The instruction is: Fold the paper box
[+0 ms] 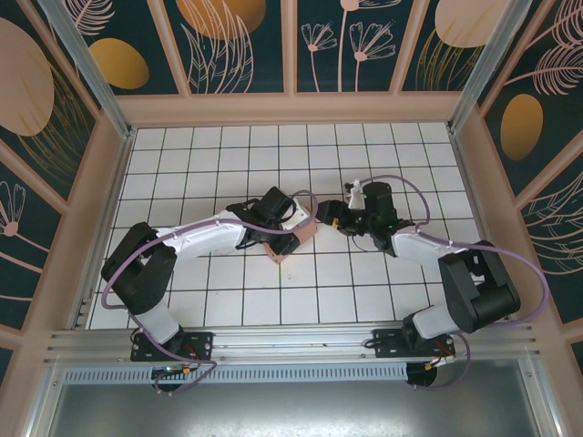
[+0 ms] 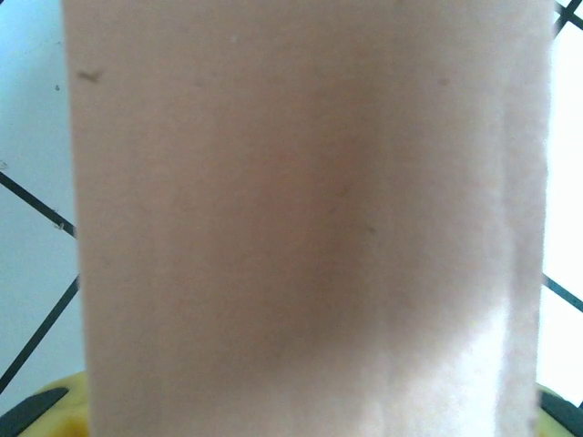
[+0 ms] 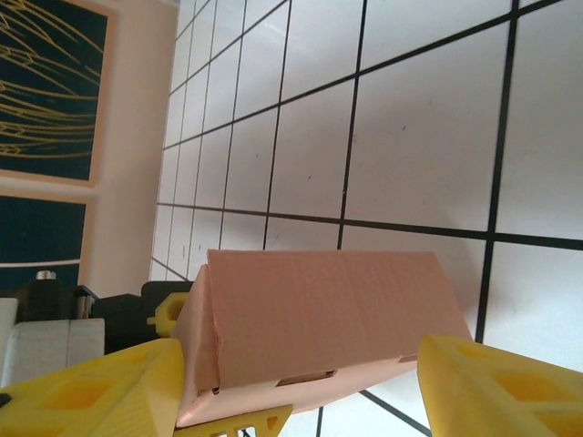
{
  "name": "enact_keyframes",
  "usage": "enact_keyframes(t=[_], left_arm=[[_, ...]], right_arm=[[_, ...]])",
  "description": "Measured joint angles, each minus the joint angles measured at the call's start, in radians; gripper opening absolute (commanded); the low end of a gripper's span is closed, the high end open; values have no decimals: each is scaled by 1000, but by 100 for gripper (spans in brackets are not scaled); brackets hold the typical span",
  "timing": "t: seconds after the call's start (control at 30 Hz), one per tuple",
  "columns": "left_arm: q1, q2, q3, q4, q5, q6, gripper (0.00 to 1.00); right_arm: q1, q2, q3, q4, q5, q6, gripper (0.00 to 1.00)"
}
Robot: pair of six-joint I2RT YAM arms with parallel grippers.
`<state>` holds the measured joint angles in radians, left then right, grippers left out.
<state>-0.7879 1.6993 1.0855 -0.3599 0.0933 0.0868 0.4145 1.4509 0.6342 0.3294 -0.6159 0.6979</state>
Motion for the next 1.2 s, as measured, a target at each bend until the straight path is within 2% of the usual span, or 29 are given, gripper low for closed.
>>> enact_keyframes(t=[0.1, 0.17, 0.23, 0.3, 0.43, 0.47, 0.5, 0.63, 0.8, 1.0, 1.1, 1.2], left_arm=[[0, 0, -3, -2, -1, 0, 47], [0, 1, -7, -3, -2, -1, 50], [0, 2, -10, 5, -1, -3, 59], [0, 2, -13, 25, -1, -10, 73], [0, -24, -52, 82, 1, -30, 91], [0, -45, -70, 97, 2, -42, 98], [0, -68, -84, 111, 1, -53, 99], [0, -204, -156, 201, -17, -129, 99], [0, -406, -286, 339, -83, -329, 98], [2, -557, -459, 386, -174, -552, 81], [2, -571, -520, 386, -180, -602, 76], [2, -556, -549, 393, -171, -626, 61]], right_arm=[[10, 26, 6, 6, -15, -1, 69], [10, 47, 13, 6, -23, -1, 65], [11, 69, 14, 5, -25, -2, 62], [12, 90, 14, 2, -25, -1, 59], [13, 93, 13, 12, -25, -3, 56], [13, 93, 13, 13, -25, -4, 56], [13, 94, 11, 16, -25, -4, 55], [13, 95, 11, 20, -25, -4, 55], [13, 95, 11, 22, -25, -5, 54], [13, 95, 11, 23, -25, -8, 54], [13, 95, 11, 22, -25, -9, 54], [13, 95, 11, 22, -25, -11, 54]])
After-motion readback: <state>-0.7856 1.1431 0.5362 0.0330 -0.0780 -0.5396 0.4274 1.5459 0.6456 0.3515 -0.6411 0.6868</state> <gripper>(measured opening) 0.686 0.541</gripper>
